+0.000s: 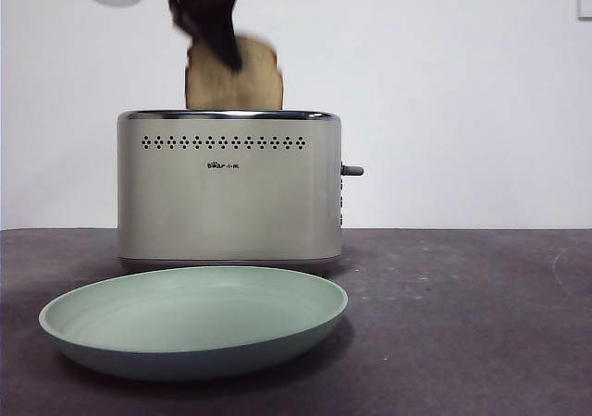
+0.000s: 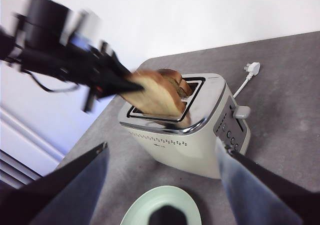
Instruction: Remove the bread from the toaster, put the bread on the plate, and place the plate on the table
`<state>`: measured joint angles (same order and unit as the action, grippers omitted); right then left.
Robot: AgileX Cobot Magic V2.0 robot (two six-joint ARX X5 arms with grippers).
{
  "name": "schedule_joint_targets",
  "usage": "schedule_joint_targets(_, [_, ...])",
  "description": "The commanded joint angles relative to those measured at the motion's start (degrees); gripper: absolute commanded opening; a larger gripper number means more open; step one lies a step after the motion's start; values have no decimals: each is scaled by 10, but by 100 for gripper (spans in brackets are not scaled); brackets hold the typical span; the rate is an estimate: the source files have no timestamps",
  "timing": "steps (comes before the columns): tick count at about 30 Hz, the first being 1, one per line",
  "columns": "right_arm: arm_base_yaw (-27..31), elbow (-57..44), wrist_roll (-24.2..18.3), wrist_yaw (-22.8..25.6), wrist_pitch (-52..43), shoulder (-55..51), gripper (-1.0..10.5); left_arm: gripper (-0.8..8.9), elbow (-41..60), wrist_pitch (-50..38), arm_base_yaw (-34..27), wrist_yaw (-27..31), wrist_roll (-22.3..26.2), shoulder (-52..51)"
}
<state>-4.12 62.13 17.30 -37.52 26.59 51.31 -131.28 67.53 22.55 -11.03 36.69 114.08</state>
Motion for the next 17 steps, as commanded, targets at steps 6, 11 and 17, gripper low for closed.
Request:
schedule_joint_targets(6, [-1,2,-10,0,7,1,365,-9,-120,52,19,-75,-71,-71])
schedule_joint_targets(11, [-1,2,-42,0,57,4,365,-9,-135,122,19,-158,-130,-123])
schedule_joint_targets(17, [-4,2,-85,2,134,28,365,-8,-135,123,18,-161,-206,-169])
